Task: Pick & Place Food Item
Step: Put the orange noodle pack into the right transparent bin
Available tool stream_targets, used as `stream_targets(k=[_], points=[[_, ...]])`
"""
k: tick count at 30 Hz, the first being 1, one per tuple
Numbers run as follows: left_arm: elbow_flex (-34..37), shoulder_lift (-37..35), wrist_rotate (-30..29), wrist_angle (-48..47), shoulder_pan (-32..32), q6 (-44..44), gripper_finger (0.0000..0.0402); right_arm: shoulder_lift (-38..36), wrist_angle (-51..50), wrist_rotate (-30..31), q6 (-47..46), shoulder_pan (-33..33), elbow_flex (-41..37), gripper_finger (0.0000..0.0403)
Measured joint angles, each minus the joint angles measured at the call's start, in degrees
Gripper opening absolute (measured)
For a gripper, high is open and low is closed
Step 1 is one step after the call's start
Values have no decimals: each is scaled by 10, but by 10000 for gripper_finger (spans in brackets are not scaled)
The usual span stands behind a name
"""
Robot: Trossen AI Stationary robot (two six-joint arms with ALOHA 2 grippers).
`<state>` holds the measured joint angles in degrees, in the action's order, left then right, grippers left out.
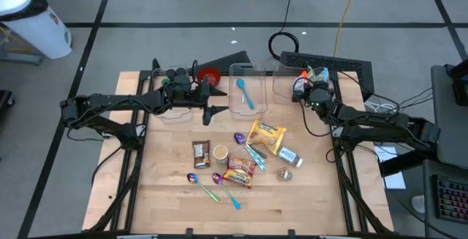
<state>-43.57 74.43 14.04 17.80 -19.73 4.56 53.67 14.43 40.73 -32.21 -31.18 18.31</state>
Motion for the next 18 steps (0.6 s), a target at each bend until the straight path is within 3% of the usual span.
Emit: stream_targets(k=[9, 18], points=[[0, 0, 0, 0, 0, -4, 273, 11, 12, 0, 3, -7, 0, 2], [0, 0, 0, 0, 10, -4, 273, 11, 42, 0, 42, -12, 0, 42]])
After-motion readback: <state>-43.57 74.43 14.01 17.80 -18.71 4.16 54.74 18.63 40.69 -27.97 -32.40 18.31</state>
